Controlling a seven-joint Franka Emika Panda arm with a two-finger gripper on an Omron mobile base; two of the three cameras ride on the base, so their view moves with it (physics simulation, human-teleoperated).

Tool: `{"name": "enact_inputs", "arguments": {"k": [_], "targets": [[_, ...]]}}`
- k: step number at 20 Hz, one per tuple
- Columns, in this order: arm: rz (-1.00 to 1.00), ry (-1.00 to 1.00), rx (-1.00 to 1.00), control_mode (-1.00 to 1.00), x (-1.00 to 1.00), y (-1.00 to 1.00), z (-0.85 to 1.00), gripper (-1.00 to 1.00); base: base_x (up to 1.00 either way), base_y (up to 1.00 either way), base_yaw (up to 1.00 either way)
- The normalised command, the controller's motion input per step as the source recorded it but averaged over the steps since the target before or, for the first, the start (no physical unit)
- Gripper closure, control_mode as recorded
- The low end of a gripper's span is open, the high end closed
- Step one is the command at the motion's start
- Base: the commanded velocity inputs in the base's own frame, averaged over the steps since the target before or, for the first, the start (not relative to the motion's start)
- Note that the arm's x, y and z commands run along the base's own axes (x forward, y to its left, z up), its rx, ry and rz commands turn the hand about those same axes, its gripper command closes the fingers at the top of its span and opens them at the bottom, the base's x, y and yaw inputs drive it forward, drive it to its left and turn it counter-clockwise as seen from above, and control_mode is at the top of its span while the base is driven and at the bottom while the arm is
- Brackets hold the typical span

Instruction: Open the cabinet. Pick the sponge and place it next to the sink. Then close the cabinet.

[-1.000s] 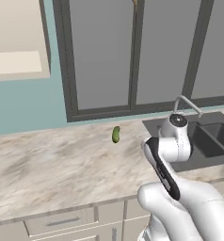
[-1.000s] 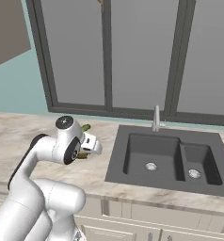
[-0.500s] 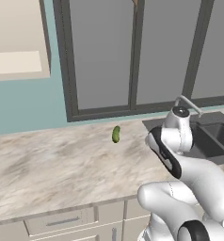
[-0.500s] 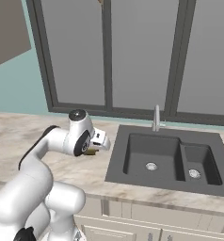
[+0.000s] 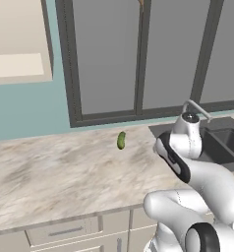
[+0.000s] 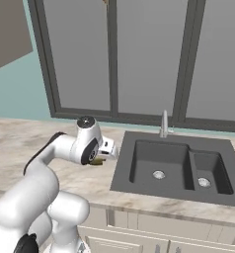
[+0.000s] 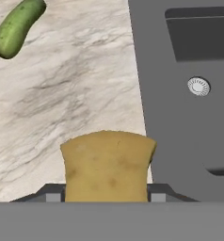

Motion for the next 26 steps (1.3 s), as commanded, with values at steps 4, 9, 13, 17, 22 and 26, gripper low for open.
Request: {"name": "enact_inputs", "arguments": {"k": [4,9,13,17,22,26], "targets": [[0.00,0.05,0.00,-1.00,0.00,0.00,-0.19,1.00,0.00,0.00,0.00],[0.00,0.03,0.00,-1.00,0.00,0.00,-0.28,1.00,0.00,0.00,0.00],[0.00,0.11,0.00,-1.00,0.07,0.00,-0.36,1.00,0.00,0.00,0.00],[0.00,0.14,0.00,-1.00,0.14,0.00,-0.21,1.00,0.00,0.00,0.00],[0.00,0.08,0.00,-1.00,0.05,0.00,-0.10,1.00,0.00,0.00,0.00],[0.00,0.05,0.00,-1.00,0.04,0.00,-0.08,1.00,0.00,0.00,0.00]]}}
